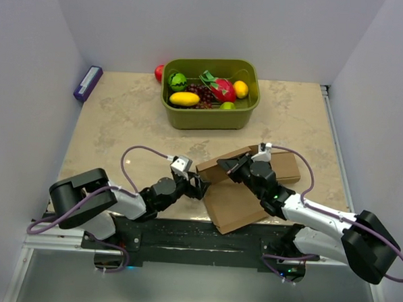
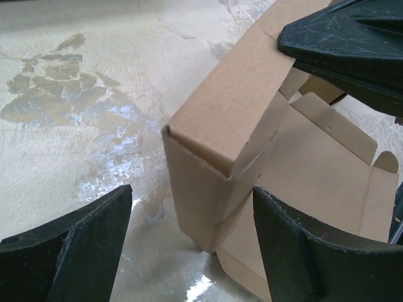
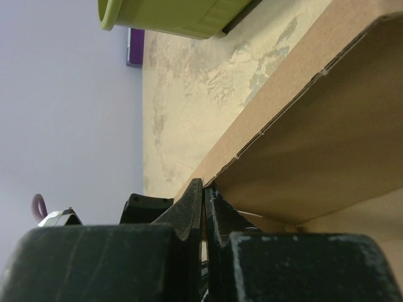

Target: Fold the paper box

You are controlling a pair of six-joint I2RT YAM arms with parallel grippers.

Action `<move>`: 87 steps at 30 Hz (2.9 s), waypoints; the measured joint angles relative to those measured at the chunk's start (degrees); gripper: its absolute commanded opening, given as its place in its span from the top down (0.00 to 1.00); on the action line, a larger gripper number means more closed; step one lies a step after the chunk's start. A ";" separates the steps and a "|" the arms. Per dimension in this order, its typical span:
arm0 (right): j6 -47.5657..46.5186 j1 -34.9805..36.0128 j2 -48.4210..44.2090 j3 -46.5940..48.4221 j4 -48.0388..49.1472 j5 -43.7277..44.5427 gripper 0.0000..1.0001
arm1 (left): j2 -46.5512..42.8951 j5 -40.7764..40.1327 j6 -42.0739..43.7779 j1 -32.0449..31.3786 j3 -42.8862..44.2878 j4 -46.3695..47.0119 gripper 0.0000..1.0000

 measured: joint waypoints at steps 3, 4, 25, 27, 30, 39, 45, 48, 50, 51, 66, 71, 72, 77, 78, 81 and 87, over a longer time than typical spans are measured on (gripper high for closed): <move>0.15 0.90 0.26 0.26 0.00 0.42 1.00 | 0.13 -1.05 0.00 -1.16 0.55 -0.87 0.18; 0.26 1.11 0.46 0.35 -0.02 0.63 1.00 | 0.24 -1.36 -0.02 -1.44 0.68 -1.25 0.18; -0.20 2.45 -0.02 0.46 -1.51 3.61 1.00 | -2.19 -9.29 -0.94 -4.26 3.61 -11.76 0.38; -0.35 2.45 -0.11 0.46 -1.55 4.02 1.00 | -2.49 -9.86 -0.92 -4.24 3.61 -11.78 0.43; -0.37 2.45 -0.09 0.46 -1.55 4.31 1.00 | -2.47 -10.16 -0.68 -4.26 3.41 -11.85 0.52; -1.29 3.82 2.03 0.46 3.04 5.64 1.00 | -2.45 -14.01 4.59 -4.26 3.43 -11.89 0.95; -3.26 4.44 7.39 0.59 10.12 6.34 1.00 | -2.47 -19.06 12.57 -3.93 3.76 -11.80 1.00; -4.59 4.46 10.01 1.11 13.99 6.32 1.00 | -2.47 -20.85 17.84 -2.82 4.13 -11.17 1.00; -5.68 4.61 11.47 1.20 16.87 6.32 1.00 | -2.32 -21.14 21.11 -1.62 4.15 -9.64 1.00; -5.95 4.66 12.00 1.20 17.84 6.36 1.00 | -2.12 -21.16 22.45 -1.18 4.13 -8.74 1.00; -5.20 5.49 16.87 1.14 22.58 6.08 1.00 | -3.76 -13.75 28.89 0.31 0.96 -4.59 0.34; -4.72 5.49 16.87 1.22 22.36 6.14 1.00 | -11.93 -11.43 27.06 0.31 -0.59 -7.61 0.17; -4.66 5.51 16.87 1.25 22.32 6.14 1.00 | -13.73 -10.97 26.45 0.31 -1.18 -8.33 0.16; -4.31 5.49 16.87 1.33 22.16 6.16 1.00 | -22.01 -10.01 21.24 0.31 -4.15 -14.49 0.18; -4.26 5.49 16.87 1.38 22.08 6.19 1.00 | -22.99 -9.99 19.80 0.31 -4.44 -15.93 0.21; -4.24 5.51 16.87 1.44 21.92 6.21 1.00 | -23.93 -10.12 15.04 0.28 -4.66 -20.22 0.29; -4.22 5.49 16.87 1.62 21.66 6.21 1.00 | -27.87 -9.05 6.56 -1.73 -4.79 -28.13 0.51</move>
